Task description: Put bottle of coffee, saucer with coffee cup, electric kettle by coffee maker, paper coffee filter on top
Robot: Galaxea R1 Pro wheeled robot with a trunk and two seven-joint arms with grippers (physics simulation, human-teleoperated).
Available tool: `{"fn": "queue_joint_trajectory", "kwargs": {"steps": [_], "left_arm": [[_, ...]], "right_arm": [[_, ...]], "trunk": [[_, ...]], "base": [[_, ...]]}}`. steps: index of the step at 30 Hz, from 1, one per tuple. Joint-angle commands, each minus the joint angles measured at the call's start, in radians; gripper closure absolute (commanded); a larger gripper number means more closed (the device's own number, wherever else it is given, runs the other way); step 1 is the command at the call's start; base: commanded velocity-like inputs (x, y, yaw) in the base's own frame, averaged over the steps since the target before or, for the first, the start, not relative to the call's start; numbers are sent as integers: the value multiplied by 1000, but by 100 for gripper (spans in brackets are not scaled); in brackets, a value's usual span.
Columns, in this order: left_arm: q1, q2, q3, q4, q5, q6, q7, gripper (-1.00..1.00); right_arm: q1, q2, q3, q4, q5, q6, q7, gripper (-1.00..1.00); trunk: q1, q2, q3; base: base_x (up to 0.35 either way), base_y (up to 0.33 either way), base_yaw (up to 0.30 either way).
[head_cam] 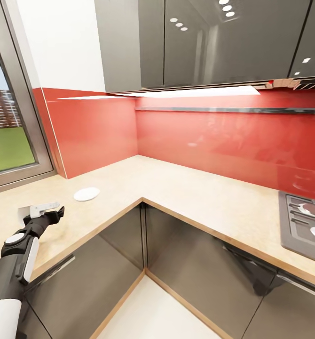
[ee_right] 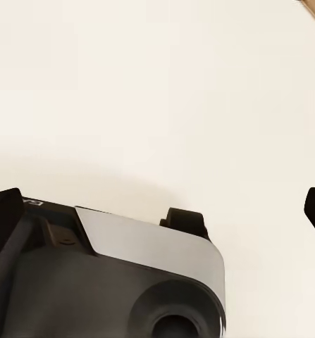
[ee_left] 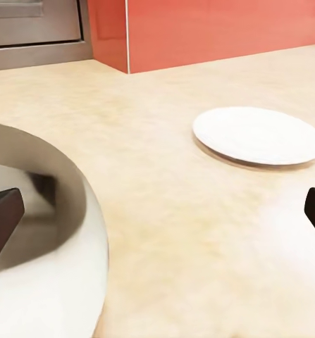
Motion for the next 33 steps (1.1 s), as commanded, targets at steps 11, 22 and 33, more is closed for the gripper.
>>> {"fn": "queue_joint_trajectory", "kwargs": {"steps": [11, 22, 33], "left_arm": [[-1, 0, 2, -1, -1, 6, -6, -100], [-1, 0, 2, -1, -1, 6, -6, -100], [-1, 0, 2, -1, -1, 6, -7, -100]], "right_arm": [[-1, 0, 1, 1, 0, -3, 0, -100], [-1, 0, 1, 1, 0, -3, 0, -100], [-1, 0, 1, 1, 0, -3, 0, -100]], "trunk": [[0, -1, -1], [0, -1, -1], [0, -1, -1]], "base": [[59, 0, 0], [16, 0, 0], [8, 30, 0]]}}
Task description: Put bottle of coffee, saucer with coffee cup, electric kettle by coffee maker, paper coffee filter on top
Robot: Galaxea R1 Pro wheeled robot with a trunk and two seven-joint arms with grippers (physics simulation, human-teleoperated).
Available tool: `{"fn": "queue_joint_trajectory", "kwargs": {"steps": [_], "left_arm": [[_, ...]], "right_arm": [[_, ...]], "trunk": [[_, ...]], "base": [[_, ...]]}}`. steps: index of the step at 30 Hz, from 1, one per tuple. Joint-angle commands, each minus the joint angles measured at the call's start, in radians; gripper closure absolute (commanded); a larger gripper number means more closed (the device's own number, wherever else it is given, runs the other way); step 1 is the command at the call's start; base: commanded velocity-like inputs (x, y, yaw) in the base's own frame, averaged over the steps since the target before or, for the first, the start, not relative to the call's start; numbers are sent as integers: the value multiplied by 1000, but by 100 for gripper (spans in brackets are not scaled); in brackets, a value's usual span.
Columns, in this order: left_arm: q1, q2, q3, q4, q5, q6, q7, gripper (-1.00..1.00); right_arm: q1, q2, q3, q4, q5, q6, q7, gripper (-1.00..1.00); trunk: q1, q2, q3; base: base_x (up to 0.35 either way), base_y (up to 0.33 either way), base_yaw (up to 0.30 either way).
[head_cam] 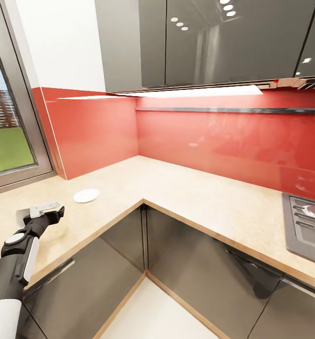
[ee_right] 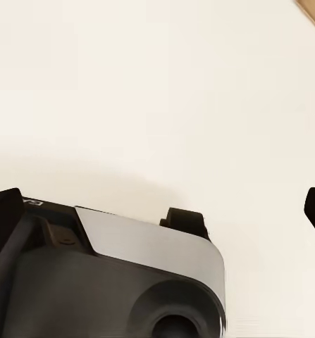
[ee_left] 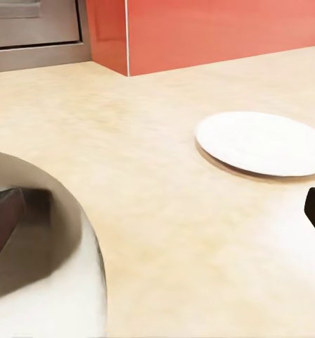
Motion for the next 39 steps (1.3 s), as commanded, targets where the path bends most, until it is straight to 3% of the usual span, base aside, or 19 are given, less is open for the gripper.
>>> {"fn": "queue_joint_trajectory", "kwargs": {"steps": [1, 39], "left_arm": [[-1, 0, 2, -1, -1, 5, -6, -100], [-1, 0, 2, 49, -1, 4, -5, -100]], "right_arm": [[-1, 0, 1, 1, 0, -3, 0, -100], [-1, 0, 1, 1, 0, -3, 0, -100]], "trunk": [[0, -1, -1], [0, -1, -1]], "base": [[0, 136, 0], [0, 15, 0]]}}
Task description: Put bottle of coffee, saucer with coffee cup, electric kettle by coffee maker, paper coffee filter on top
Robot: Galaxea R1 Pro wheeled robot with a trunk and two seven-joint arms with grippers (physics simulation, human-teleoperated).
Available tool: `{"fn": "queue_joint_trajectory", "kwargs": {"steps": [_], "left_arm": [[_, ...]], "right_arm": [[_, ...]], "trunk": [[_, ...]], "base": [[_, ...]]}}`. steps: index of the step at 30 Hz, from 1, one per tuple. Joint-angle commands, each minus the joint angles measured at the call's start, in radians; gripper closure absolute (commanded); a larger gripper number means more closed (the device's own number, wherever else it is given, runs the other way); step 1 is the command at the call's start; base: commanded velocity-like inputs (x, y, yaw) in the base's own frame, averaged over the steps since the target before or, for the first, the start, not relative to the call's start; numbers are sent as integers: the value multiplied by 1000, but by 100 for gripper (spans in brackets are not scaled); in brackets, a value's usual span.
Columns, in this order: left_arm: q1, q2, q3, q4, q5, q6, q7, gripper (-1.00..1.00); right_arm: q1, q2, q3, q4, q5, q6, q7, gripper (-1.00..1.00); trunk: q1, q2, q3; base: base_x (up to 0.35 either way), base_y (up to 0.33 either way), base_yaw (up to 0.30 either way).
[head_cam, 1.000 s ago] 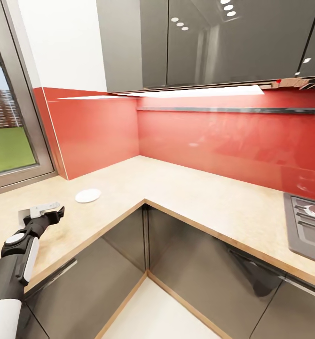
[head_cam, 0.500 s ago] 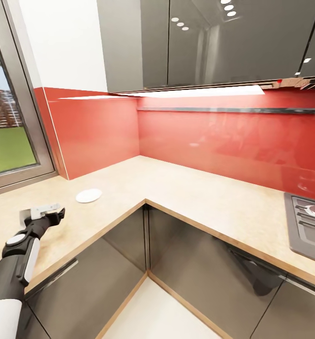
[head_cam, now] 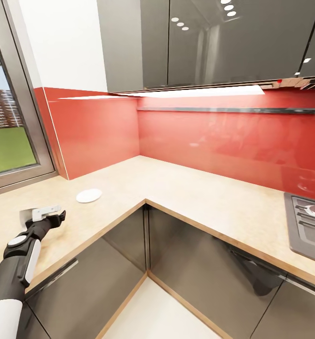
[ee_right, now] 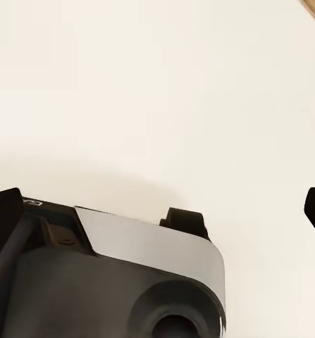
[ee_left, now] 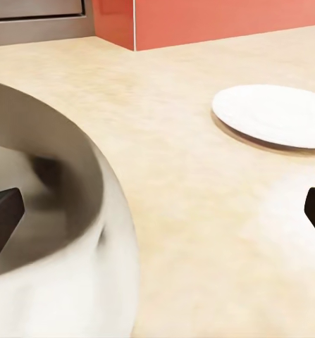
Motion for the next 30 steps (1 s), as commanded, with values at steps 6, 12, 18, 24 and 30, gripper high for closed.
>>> {"fn": "queue_joint_trajectory", "kwargs": {"steps": [6, 12, 18, 24, 30], "left_arm": [[-1, 0, 2, 0, -1, 6, -7, -100], [5, -7, 22, 24, -5, 2, -7, -100], [5, -7, 22, 24, -5, 2, -7, -100], [5, -7, 22, 24, -5, 2, -7, -100], [5, -7, 17, 25, -5, 1, -6, -100]], "right_arm": [[0, 0, 0, 1, 0, -3, 0, -100], [-1, -3, 4, 0, 0, -5, 1, -100], [-1, -3, 4, 0, 0, -5, 1, -100], [-1, -3, 4, 0, 0, -5, 1, -100], [-1, -4, 4, 0, 0, -5, 1, -100]], "trunk": [[0, -1, -1], [0, -1, -1], [0, -1, -1], [0, -1, -1], [0, -1, -1]], "base": [[0, 0, 0], [0, 0, 0], [0, 0, 0], [0, 0, 0], [0, 0, 0]]}}
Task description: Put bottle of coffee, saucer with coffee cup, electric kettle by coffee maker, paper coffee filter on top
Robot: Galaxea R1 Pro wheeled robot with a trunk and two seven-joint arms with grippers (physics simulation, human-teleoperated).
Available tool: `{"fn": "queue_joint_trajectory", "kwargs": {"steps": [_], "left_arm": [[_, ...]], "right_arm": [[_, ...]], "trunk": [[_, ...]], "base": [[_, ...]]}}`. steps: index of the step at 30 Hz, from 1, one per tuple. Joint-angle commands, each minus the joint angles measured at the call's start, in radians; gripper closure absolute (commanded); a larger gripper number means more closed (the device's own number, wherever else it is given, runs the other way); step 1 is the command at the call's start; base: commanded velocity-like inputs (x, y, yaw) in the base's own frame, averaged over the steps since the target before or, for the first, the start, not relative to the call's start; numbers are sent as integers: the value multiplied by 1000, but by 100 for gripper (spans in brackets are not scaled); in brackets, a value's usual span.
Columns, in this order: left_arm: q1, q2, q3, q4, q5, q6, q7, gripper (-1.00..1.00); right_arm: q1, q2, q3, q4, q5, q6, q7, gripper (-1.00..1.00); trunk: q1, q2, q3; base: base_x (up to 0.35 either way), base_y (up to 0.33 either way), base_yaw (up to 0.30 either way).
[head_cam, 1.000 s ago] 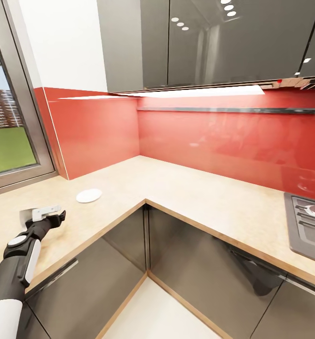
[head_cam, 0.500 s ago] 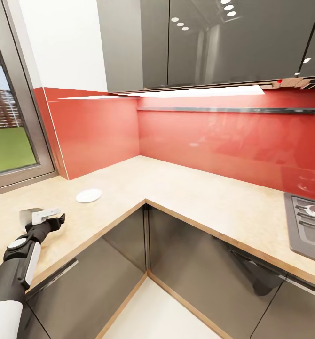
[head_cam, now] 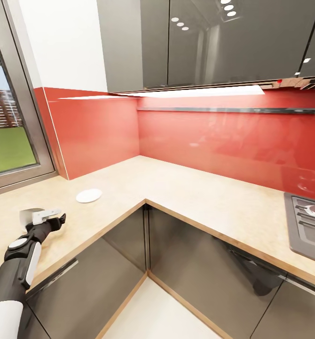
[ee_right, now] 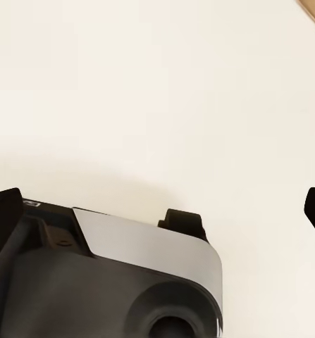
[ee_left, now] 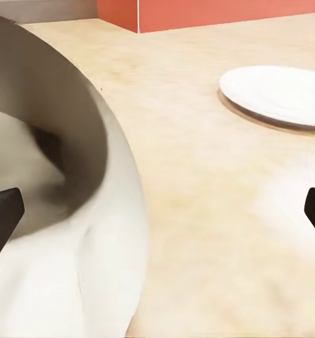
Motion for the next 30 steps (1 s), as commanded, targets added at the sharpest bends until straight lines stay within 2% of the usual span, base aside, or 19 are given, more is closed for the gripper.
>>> {"fn": "queue_joint_trajectory", "kwargs": {"steps": [1, 6, 11, 12, 30], "left_arm": [[2, -2, -3, 5, -2, 0, -7, -100], [9, -5, -24, 33, -3, -28, -8, -100], [11, -6, -28, 61, -4, -56, -8, -100], [11, -6, -29, 106, -4, -253, -8, -100], [12, -5, -30, 113, -4, -269, -9, -100]], "right_arm": [[-1, -2, 2, 1, 0, -3, 0, -100], [-1, -11, 4, 3, 1, -3, 0, -100], [-1, -12, 4, 4, 1, -3, 0, -100], [-1, -13, 4, 4, 1, -3, 0, -100], [-1, -13, 5, 5, 1, -3, 0, -100]], "trunk": [[0, -1, -1], [0, -1, -1], [0, -1, -1], [0, -1, -1], [0, -1, -1]], "base": [[0, 0, 0], [0, 0, 0], [0, 0, 0], [0, 0, 0], [12, 11, 0]]}}
